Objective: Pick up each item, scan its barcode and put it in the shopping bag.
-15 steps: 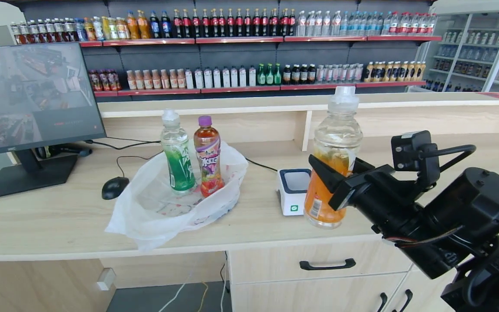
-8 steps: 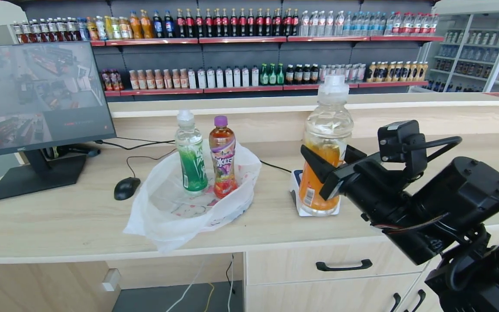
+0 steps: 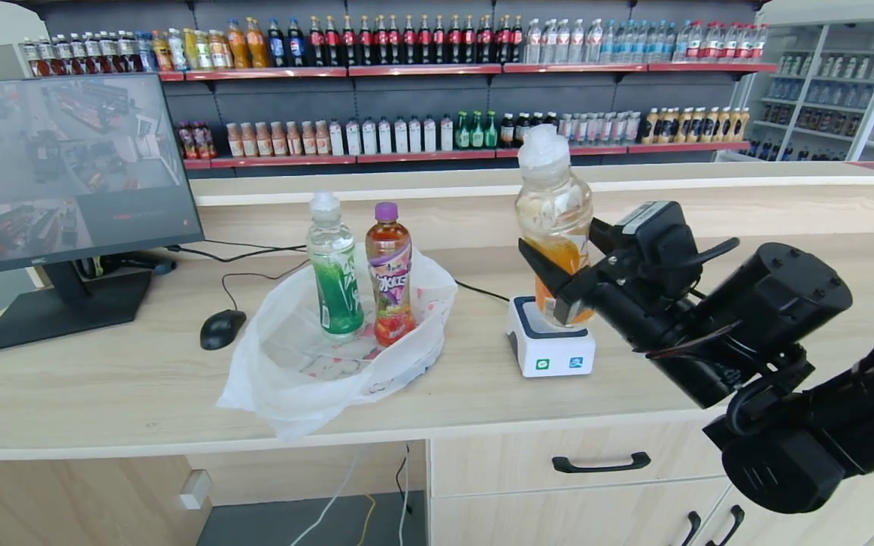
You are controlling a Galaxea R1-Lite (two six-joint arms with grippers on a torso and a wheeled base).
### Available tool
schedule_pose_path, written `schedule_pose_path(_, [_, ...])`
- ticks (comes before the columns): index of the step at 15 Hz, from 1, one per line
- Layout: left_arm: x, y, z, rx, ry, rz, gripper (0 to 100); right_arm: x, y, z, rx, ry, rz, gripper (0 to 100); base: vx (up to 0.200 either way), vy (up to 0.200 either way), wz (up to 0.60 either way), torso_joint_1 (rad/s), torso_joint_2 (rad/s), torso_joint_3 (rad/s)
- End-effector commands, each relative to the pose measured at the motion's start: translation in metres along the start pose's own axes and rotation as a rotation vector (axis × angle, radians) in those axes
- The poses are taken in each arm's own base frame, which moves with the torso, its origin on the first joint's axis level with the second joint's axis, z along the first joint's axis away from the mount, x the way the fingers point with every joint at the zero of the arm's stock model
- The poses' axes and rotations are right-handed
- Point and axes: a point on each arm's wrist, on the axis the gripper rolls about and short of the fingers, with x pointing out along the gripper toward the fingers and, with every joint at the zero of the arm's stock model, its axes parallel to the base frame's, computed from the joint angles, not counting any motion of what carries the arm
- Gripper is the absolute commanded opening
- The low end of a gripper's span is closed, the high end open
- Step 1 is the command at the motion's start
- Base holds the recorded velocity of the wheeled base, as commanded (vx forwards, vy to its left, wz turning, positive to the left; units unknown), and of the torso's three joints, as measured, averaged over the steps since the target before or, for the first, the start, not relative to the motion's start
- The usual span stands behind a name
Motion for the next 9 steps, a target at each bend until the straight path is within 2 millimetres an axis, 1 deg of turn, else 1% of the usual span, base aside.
schedule_pose_path(1, [0.0, 0.0, 0.0, 0.0, 0.0, 0.0, 100, 0.009, 0.001, -0.012, -0.077, 0.004, 0.002, 0, 0.0, 0.0, 0.0, 0.0, 0.0, 0.0])
schedule_pose_path(3, [0.0, 0.0, 0.0, 0.0, -0.002, 0.0, 100, 0.016, 0.002, -0.015, -0.143, -0.02, 0.025, 0, 0.0, 0.0, 0.0, 0.0, 0.0, 0.0])
schedule_pose_path(5, [0.0, 0.0, 0.0, 0.0, 0.0, 0.0, 100, 0.019, 0.002, -0.031, -0.216, -0.055, 0.131, 0, 0.0, 0.0, 0.0, 0.0, 0.0, 0.0])
schedule_pose_path(6, [0.0, 0.0, 0.0, 0.0, 0.0, 0.0, 100, 0.016, 0.0, -0.039, -0.244, -0.058, 0.174, 0, 0.0, 0.0, 0.0, 0.0, 0.0, 0.0])
schedule_pose_path(9, [0.0, 0.0, 0.0, 0.0, 0.0, 0.0, 100, 0.016, -0.007, -0.054, -0.299, -0.09, 0.255, 0, 0.0, 0.0, 0.0, 0.0, 0.0, 0.0])
